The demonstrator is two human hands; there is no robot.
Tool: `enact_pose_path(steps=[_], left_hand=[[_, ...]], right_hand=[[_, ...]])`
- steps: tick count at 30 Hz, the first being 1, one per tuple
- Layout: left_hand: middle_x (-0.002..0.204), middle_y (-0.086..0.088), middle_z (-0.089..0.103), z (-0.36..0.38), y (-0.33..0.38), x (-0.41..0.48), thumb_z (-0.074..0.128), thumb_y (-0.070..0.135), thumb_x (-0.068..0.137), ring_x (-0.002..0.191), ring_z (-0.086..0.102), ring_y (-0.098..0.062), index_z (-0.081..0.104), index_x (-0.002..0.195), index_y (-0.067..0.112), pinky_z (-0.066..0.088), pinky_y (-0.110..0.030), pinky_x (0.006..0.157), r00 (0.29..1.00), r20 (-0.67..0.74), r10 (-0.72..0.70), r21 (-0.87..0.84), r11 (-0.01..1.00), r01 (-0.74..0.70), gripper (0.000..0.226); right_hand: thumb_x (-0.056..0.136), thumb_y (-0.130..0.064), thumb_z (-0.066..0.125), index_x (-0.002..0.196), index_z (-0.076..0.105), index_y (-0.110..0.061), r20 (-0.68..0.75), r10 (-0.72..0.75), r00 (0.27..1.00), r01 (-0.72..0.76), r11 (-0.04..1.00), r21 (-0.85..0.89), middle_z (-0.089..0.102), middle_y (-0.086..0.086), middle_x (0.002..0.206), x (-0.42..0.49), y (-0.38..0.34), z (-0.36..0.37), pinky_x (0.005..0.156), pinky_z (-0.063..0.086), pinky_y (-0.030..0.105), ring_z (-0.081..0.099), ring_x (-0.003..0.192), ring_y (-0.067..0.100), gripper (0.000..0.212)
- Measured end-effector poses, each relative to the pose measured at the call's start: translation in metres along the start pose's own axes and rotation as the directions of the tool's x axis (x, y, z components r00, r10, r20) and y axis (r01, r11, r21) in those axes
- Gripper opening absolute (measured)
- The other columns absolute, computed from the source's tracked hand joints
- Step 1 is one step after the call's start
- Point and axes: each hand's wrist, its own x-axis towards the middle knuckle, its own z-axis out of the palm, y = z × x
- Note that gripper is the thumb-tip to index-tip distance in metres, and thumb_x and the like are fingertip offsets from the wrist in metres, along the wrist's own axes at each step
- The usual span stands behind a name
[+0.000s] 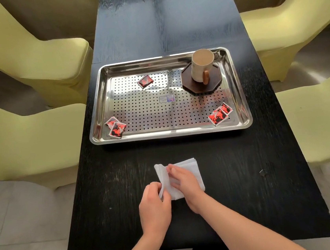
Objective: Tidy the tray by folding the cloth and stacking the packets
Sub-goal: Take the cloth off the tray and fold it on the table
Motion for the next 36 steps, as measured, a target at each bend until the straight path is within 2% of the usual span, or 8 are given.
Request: enact_pose_path(steps=[5, 10, 15, 20, 23, 26, 31, 36], left_hand=[[0.089, 0.013, 0.054, 0.003, 0.003, -0.001, 0.064, 0.019, 0.092, 0.067, 0.057, -0.005, 0.055, 0.099, 0.029, 0.054, -0.025, 0.058, 0.999, -0.01, 0.049, -0.011, 0.999, -0.049, 0.014], [0.11, 0.007, 0.055, 0.016, 0.009, -0.004, 0.066, 0.026, 0.091, 0.071, 0.059, -0.007, 0.051, 0.13, 0.023, 0.045, -0.013, 0.058, 0.997, 0.022, 0.07, 0.02, 0.997, -0.071, 0.042], [0.099, 0.009, 0.05, 0.029, 0.017, -0.01, 0.064, 0.024, 0.091, 0.072, 0.056, -0.009, 0.046, 0.128, 0.027, 0.054, -0.024, 0.056, 0.979, 0.058, 0.196, 0.139, 0.969, -0.202, 0.042], [0.089, 0.005, 0.057, 0.045, 0.016, -0.009, 0.073, 0.017, 0.084, 0.069, 0.055, -0.009, 0.062, 0.115, 0.015, 0.051, -0.022, 0.049, 0.926, 0.115, 0.359, 0.273, 0.885, -0.377, 0.033], [0.082, 0.005, 0.056, 0.05, 0.019, -0.01, 0.08, 0.012, 0.074, 0.064, 0.053, -0.009, 0.065, 0.113, 0.014, 0.049, -0.023, 0.045, 0.888, 0.116, 0.444, 0.275, 0.845, -0.458, 0.042], [0.086, 0.006, 0.055, 0.054, 0.019, -0.012, 0.077, 0.017, 0.075, 0.072, 0.053, -0.012, 0.064, 0.118, 0.018, 0.053, -0.027, 0.057, 0.857, 0.134, 0.497, 0.243, 0.822, -0.515, 0.046], [0.116, 0.007, 0.049, 0.056, 0.013, -0.013, 0.065, 0.031, 0.084, 0.108, 0.044, -0.01, 0.06, 0.122, 0.023, 0.049, -0.025, 0.082, 0.94, 0.205, 0.274, 0.18, 0.933, -0.311, 0.04], [0.127, 0.003, 0.042, 0.059, 0.02, -0.007, 0.06, 0.026, 0.092, 0.111, 0.042, -0.009, 0.054, 0.131, 0.018, 0.038, -0.02, 0.08, 0.994, 0.107, 0.012, 0.025, 1.0, -0.015, 0.04]], right_hand=[[0.101, -0.033, 0.057, 0.135, 0.058, -0.024, 0.036, 0.013, 0.999, -0.014, 0.999, 0.047, 0.067, -0.003, 0.124, 0.002, -0.009, -0.002, 0.099, 0.055, 0.039, 0.065, 0.112, 0.016, 0.036], [0.104, -0.029, 0.05, 0.129, 0.063, -0.019, 0.019, -0.054, 0.998, 0.053, 0.998, 0.033, 0.072, -0.001, 0.121, -0.02, -0.008, -0.026, 0.098, 0.057, 0.039, 0.07, 0.109, 0.016, 0.03], [0.101, -0.046, 0.05, 0.113, 0.071, -0.02, 0.027, -0.096, 0.995, 0.093, 0.99, 0.108, 0.077, 0.001, 0.108, -0.026, -0.018, -0.043, 0.093, 0.059, 0.044, 0.073, 0.103, 0.018, 0.036], [0.086, -0.043, 0.072, 0.117, 0.069, -0.024, -0.08, -0.263, 0.961, 0.21, 0.891, -0.402, 0.073, -0.007, 0.101, -0.018, -0.025, -0.046, 0.081, 0.063, 0.036, 0.071, 0.096, 0.011, 0.036], [0.09, -0.028, 0.067, 0.107, 0.072, -0.025, -0.145, -0.31, 0.939, 0.2, 0.841, -0.503, 0.073, -0.01, 0.093, -0.013, -0.026, -0.048, 0.078, 0.061, 0.031, 0.069, 0.087, 0.007, 0.018], [0.095, -0.02, 0.058, 0.105, 0.071, -0.025, -0.224, -0.314, 0.923, 0.153, 0.832, -0.534, 0.07, -0.01, 0.092, -0.007, -0.023, -0.057, 0.076, 0.058, 0.03, 0.067, 0.085, 0.008, 0.017], [0.098, -0.023, 0.052, 0.098, 0.069, -0.019, -0.278, -0.341, 0.898, 0.083, 0.751, -0.655, 0.069, -0.005, 0.088, 0.001, -0.009, -0.071, 0.075, 0.057, 0.038, 0.066, 0.082, 0.014, 0.017], [0.1, -0.021, 0.052, 0.098, 0.063, -0.019, -0.29, -0.36, 0.887, 0.066, 0.719, -0.692, 0.066, -0.005, 0.089, 0.004, -0.001, -0.075, 0.073, 0.054, 0.036, 0.063, 0.084, 0.015, 0.012]])
